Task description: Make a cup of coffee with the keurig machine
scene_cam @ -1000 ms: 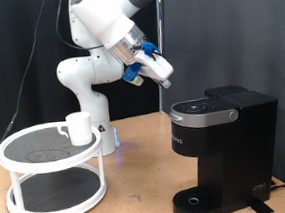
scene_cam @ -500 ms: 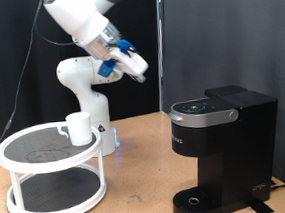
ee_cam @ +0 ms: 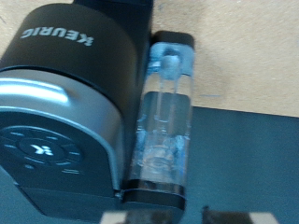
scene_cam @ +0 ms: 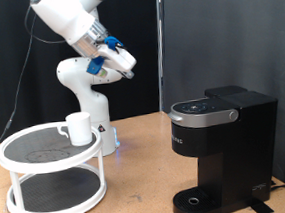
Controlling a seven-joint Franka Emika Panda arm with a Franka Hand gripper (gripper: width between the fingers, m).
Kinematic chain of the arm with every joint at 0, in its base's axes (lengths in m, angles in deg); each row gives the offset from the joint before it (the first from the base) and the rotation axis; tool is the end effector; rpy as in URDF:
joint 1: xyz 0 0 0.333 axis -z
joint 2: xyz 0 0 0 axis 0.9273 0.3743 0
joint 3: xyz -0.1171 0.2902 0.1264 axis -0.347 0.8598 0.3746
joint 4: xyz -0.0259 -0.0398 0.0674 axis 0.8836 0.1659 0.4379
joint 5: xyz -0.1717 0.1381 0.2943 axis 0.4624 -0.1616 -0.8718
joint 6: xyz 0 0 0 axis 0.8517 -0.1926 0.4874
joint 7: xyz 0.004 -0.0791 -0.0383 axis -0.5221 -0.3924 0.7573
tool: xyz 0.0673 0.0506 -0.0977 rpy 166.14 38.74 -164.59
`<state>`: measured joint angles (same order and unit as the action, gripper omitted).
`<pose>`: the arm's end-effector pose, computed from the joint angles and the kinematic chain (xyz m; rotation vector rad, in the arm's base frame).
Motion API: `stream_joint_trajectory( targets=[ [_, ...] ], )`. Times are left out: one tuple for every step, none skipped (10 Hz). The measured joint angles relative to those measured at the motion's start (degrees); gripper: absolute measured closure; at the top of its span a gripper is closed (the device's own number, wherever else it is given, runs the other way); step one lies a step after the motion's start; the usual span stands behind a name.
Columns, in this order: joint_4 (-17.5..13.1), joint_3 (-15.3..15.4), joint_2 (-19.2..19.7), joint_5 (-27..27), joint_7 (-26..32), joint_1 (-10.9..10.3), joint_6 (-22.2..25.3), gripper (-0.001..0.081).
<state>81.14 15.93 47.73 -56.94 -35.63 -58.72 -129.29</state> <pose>0.3781 -0.0815 0.4943 -1.1175 2.4055 0.9088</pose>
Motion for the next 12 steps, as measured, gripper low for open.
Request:
stream_joint_trajectory(
  targets=[
    [0.02,-1.39,-0.82,0.41,2.27,0.64,1.75,0.0806],
    [-0.12,-2.91,-1.45,1.19,4.10,1.29,4.32,0.0806],
    [-0.64,-4.48,-1.73,3.00,5.65,1.94,7.99,0.0806],
    [-1.41,-5.97,-1.77,5.11,7.27,2.47,11.67,0.0806],
    [-2.07,-7.29,-1.79,7.19,8.90,3.03,14.69,0.0806],
    [-2.38,-8.50,-1.94,8.45,9.57,3.76,16.13,0.0806],
    [-2.36,-8.95,-2.42,8.67,9.73,4.43,16.84,0.0806],
    [-2.32,-8.87,-2.35,8.66,9.73,4.41,16.82,0.0806],
    [-2.04,-8.89,-2.38,8.24,9.17,4.50,15.61,0.0806],
    [-1.21,-8.98,-2.69,6.87,8.86,4.93,12.54,0.0806],
    [-0.30,-9.38,-3.19,5.65,8.83,5.79,10.24,0.0806],
    [0.05,-10.19,-3.61,5.43,8.81,6.80,9.79,0.0806]
  ],
)
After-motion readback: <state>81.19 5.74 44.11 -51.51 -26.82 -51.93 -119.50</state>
